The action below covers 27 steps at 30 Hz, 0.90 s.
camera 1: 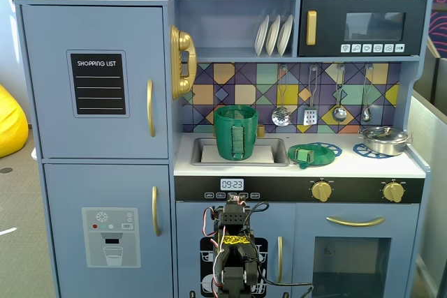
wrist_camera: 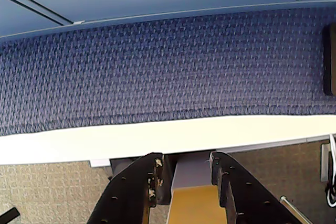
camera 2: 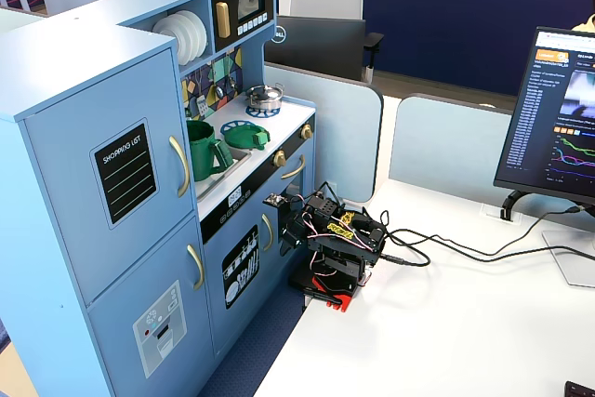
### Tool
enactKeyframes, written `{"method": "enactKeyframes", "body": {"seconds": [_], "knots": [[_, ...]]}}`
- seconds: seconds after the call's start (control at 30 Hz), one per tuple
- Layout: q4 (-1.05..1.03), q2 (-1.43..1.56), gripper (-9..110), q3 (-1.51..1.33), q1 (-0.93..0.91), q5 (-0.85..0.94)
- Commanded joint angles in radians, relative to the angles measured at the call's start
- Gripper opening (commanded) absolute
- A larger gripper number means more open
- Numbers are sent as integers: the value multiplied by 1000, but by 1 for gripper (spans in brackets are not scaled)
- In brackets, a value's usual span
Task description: Pick up the lid from the counter and put it on the green recipient
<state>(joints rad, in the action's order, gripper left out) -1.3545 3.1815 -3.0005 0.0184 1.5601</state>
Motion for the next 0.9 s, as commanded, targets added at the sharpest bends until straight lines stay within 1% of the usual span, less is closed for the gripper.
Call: {"method": "enactKeyframes", "body": {"seconds": [0.0, 0.1, 0.17, 0.23, 0.33, 0.37, 0.47, 0.53, 0.57, 0.6, 0.7, 0.73, 0.77, 0.87], "knots": [[-178, -3, 2, 3, -91, -40], [-178, -3, 2, 3, -91, -40], [-178, -3, 8, 3, -92, -48], [-178, -3, 8, 3, -92, -48], [-178, -3, 4, 3, -94, -48], [-178, -3, 0, 3, -94, -46], [-178, -3, 0, 3, -94, -49], [-178, -2, 4, 3, -91, -32], [-178, -2, 0, 3, -89, 3], [-166, -2, 0, 3, -95, 43], [-3, -3, 0, 43, -146, 23], [104, -8, 0, 72, -169, -26], [239, -25, 0, 101, -198, -35], [684, -140, 0, 209, -268, 41]]}}
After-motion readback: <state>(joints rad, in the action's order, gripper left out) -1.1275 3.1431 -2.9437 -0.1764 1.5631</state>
